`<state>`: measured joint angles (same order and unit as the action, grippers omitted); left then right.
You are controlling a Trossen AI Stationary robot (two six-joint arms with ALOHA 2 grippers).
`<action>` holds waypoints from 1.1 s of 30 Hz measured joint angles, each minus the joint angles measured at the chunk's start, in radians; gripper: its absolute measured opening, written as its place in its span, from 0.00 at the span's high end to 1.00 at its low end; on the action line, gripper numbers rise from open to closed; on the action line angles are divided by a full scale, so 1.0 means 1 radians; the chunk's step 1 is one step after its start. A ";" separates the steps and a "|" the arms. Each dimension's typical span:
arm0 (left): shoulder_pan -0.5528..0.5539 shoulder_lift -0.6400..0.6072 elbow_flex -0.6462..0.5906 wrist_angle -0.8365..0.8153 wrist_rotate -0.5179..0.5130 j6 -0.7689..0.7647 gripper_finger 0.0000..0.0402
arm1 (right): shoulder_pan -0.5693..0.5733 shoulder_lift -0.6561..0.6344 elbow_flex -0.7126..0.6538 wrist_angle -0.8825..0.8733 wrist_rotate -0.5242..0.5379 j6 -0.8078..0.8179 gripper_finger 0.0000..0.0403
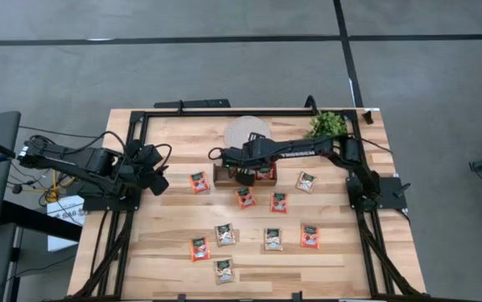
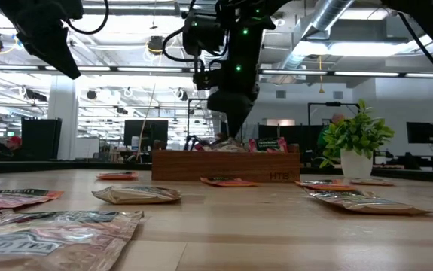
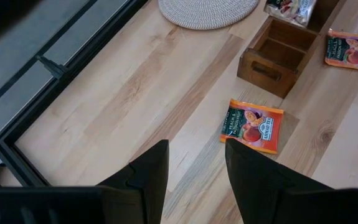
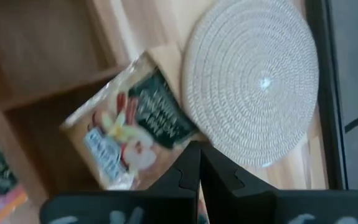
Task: Pick & Place Tea
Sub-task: Put the brown tea bag into the middle slot of the wooden organizer
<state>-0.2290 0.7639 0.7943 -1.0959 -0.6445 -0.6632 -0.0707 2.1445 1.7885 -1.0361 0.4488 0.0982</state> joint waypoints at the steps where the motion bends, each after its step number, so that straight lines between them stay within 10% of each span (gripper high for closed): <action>1: 0.000 0.000 0.000 0.000 0.000 0.000 0.62 | 0.005 0.000 0.000 -0.014 0.000 -0.001 1.00; 33: 0.000 0.000 0.000 0.003 0.000 0.001 0.62 | -0.002 -0.088 -0.068 0.036 -0.029 0.025 1.00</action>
<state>-0.2291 0.7636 0.7944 -1.0931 -0.6445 -0.6621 -0.0723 2.0568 1.7201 -1.0003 0.4202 0.1230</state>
